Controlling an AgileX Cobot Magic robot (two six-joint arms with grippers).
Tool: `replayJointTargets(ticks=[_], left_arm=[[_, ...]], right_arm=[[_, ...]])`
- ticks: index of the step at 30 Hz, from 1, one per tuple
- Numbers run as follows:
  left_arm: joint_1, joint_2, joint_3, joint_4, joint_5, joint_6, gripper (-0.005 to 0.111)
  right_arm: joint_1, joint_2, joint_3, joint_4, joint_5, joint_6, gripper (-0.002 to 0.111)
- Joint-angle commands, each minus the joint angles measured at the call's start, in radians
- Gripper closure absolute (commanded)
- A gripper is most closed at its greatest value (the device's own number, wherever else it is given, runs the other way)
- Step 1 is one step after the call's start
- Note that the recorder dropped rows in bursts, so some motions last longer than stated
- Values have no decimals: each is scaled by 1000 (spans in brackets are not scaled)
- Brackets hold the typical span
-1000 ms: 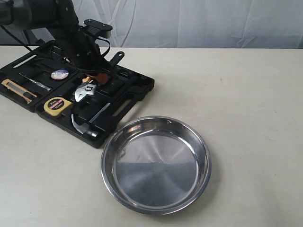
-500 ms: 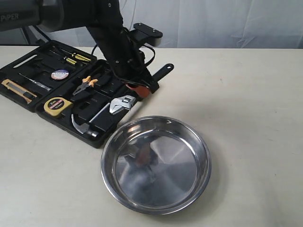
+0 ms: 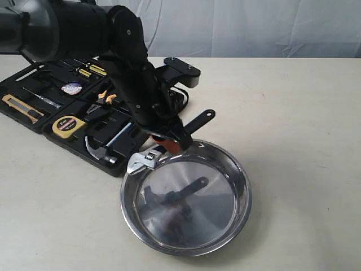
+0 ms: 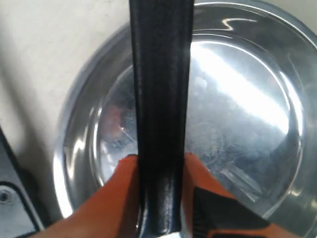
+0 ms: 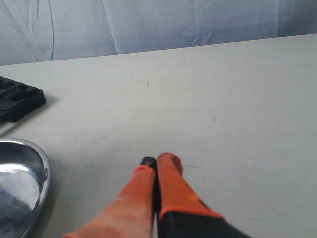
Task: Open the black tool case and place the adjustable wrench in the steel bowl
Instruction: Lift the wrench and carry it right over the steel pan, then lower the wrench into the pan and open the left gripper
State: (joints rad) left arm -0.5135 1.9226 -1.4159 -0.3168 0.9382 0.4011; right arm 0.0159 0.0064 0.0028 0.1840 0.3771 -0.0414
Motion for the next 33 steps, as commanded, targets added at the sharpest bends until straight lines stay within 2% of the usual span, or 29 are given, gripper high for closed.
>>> replayJointTargets(ticks=[1,5,24,28,33], left_arm=[[-48,-24,42,-31,-42,0,107],[-72,-24,77,-31,-68,0,107],[-74,-20,110,-70,-59,1,107],[-74,-20,110,-70,-51,1,96],[-74,-20,110,-64,-38,1,70]], right_arm=[[-4,-6,-3,1,-12,-4,108],[-4,-6,-3,1,-12,-4,108],[-4,-6,-3,1,-14,-4,108],[-4,-6,-3,1,-14,-4,108],[-4,-6,-3,1,-14,-4,108]])
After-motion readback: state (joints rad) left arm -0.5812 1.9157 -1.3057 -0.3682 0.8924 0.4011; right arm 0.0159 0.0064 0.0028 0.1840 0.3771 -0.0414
